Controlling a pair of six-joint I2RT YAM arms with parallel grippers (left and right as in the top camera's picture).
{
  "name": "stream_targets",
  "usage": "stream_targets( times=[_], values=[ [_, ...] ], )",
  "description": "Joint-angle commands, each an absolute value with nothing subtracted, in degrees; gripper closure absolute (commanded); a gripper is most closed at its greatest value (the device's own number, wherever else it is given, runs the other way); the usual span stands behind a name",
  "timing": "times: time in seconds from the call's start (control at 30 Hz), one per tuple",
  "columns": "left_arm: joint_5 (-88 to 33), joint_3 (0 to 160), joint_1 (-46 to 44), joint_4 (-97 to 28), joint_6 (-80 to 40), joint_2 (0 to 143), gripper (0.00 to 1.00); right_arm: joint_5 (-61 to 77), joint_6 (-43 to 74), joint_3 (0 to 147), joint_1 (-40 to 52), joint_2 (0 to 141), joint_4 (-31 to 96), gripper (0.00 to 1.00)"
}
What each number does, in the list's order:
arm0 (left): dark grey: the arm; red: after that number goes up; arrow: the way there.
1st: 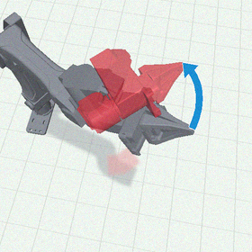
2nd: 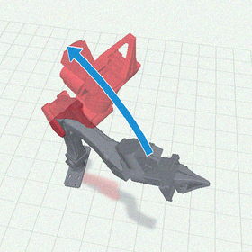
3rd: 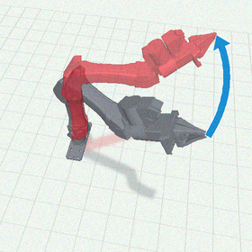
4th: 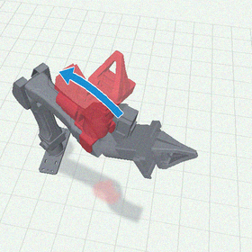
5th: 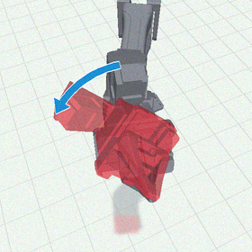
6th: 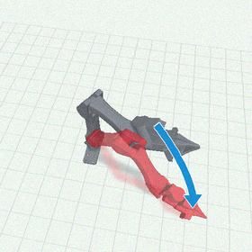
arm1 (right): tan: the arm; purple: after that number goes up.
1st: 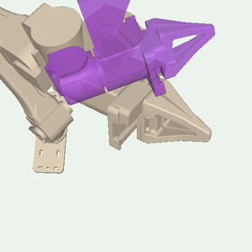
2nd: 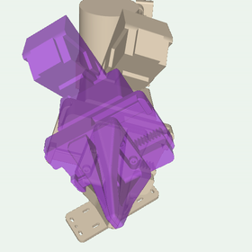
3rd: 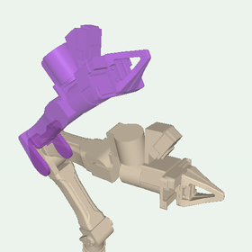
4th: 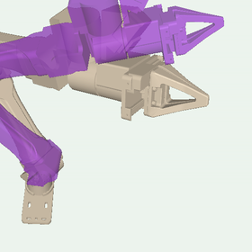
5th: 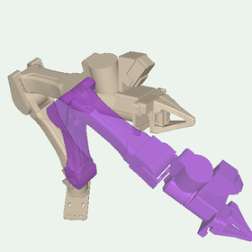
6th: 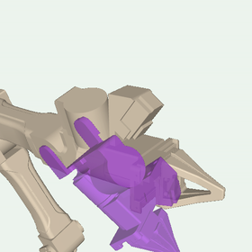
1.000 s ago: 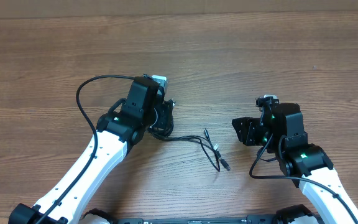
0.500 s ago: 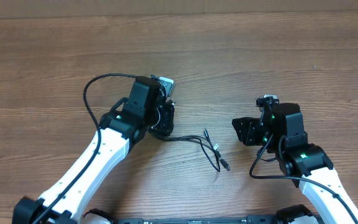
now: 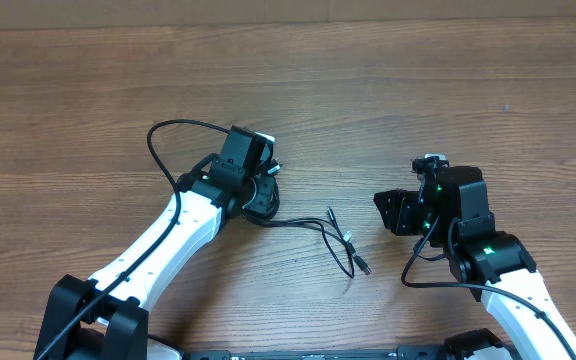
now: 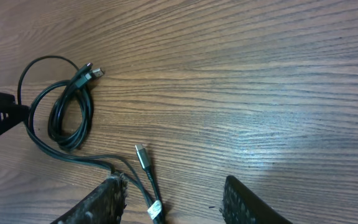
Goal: Untangle cables
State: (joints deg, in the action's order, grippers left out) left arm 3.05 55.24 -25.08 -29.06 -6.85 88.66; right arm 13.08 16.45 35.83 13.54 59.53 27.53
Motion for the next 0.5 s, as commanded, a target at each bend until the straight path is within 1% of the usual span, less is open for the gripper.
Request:
stream_targets(
  times=[0.0,0.1,0.13,0.2,0.3,0.47],
  values=[
    [6.87,56.42,-25.15,-29.34,-7.94,87.53,0.58,12.47,15.99,35.64,13.47,59.44,27.35,0.51],
    [7.60,56.42,-25.12,-29.34,-8.08,87.42,0.56,12.47,15.99,35.64,13.47,59.44,27.35,0.51],
    [8.19,56.42,-25.12,-29.39,-8.78,87.42,0.52,12.47,15.99,35.64,13.47,59.44,27.35,0.51],
    [8.78,56.42,-25.08,-29.39,-9.89,87.42,0.35,12.47,15.99,35.64,13.47,59.44,27.33,0.51],
    [8.80,56.40,-25.04,-29.63,-9.89,87.66,0.32,12.47,15.99,35.64,13.47,59.44,27.31,0.51],
    [9.67,56.40,-24.97,-31.16,-11.35,88.82,0.32,12.49,16.01,35.64,13.47,59.44,27.35,0.51]
  ],
)
